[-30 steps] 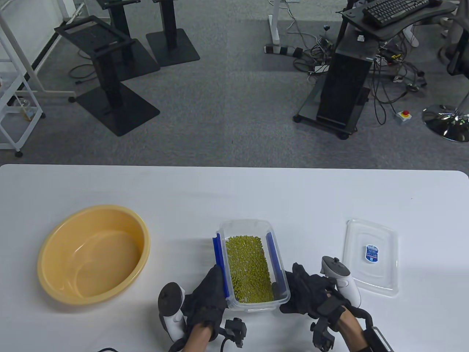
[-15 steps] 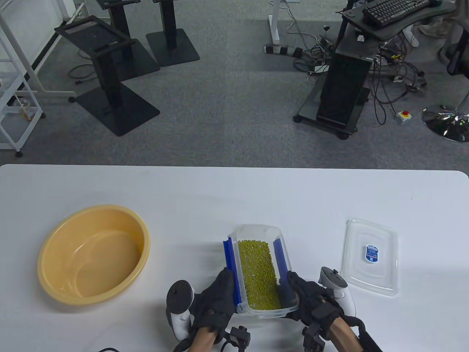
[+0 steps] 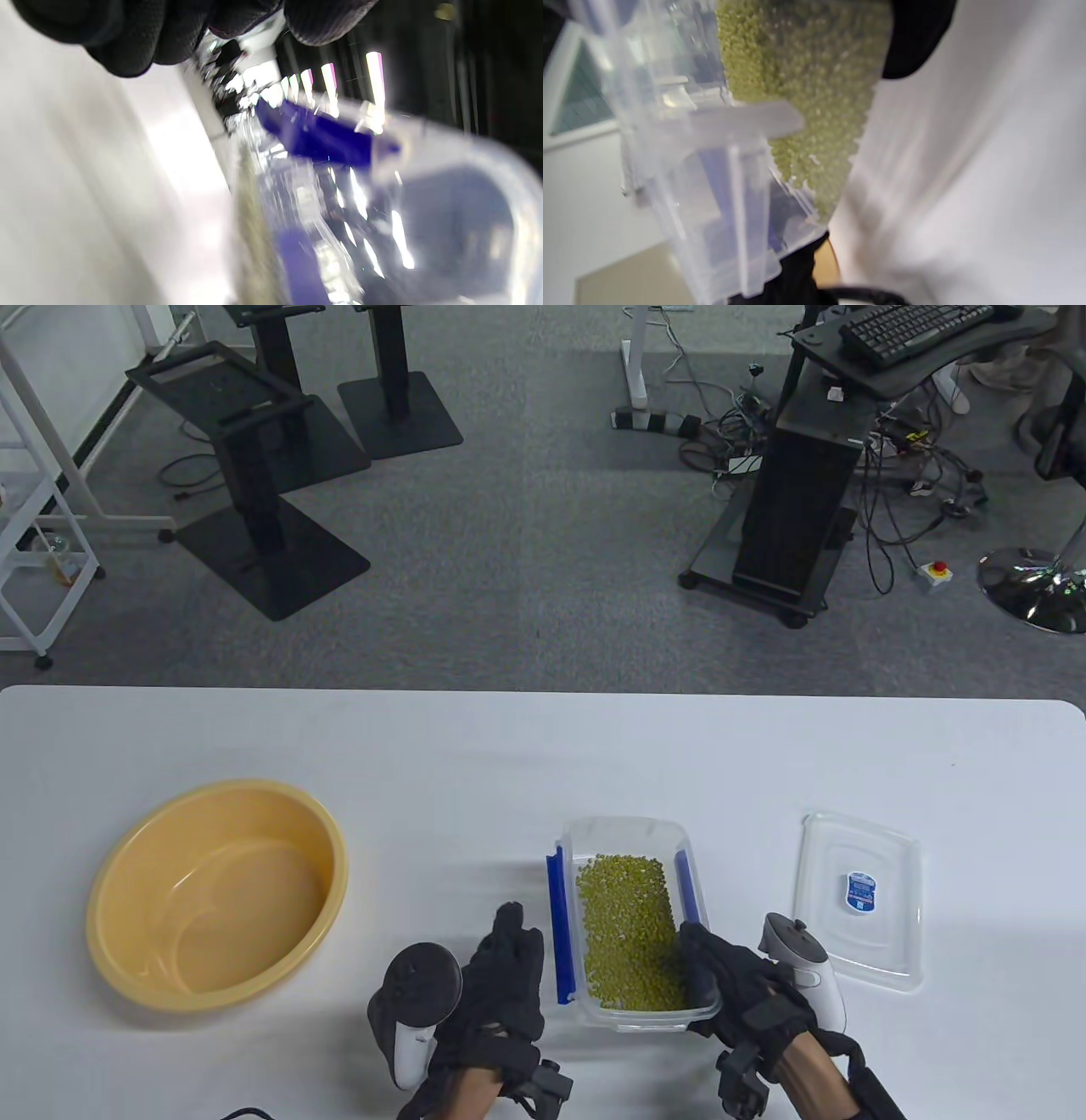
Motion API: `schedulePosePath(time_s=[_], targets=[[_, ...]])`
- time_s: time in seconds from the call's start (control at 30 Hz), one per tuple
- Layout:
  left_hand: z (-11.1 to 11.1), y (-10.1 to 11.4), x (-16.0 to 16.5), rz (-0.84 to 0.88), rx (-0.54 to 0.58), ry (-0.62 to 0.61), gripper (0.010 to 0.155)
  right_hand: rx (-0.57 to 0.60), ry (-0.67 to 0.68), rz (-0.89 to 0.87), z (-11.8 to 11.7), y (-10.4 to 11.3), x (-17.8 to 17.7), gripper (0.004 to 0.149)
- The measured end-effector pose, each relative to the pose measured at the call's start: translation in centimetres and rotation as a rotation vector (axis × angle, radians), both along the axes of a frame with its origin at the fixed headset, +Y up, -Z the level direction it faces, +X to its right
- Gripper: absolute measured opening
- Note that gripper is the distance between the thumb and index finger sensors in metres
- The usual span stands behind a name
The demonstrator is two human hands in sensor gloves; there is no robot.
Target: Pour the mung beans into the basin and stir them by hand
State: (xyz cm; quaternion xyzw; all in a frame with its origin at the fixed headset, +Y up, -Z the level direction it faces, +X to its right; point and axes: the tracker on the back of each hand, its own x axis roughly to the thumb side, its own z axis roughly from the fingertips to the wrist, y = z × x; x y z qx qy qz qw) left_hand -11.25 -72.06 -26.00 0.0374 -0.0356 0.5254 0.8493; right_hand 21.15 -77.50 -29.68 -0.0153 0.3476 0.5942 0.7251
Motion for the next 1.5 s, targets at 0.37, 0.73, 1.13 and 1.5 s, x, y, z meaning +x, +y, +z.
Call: schedulePosePath(time_s=[0.37, 0.73, 1.13, 1.5], targets=[[0.4, 3.6, -14.2, -0.203, -0.189, 0.623, 0.076, 0.021, -0.259, -0.001, -0.8, 1.6, 5.9, 0.099], [3.5, -2.5, -25.6, -0.047, -0.493, 0.958, 0.091, 0.022, -0.306, -0.009, -1.0, 1.9, 7.5, 0.099], [0.3, -1.0, -19.1, 0.149, -0.075, 0.570, 0.069, 0.041, -0.313, 0.016, -1.1, 2.4, 7.8, 0.099], [-2.2, -2.8, -9.4, 0.165, -0.171, 0.097, 0.066, 0.090, -0.340, -0.005, -0.9, 3.1, 7.6, 0.098]])
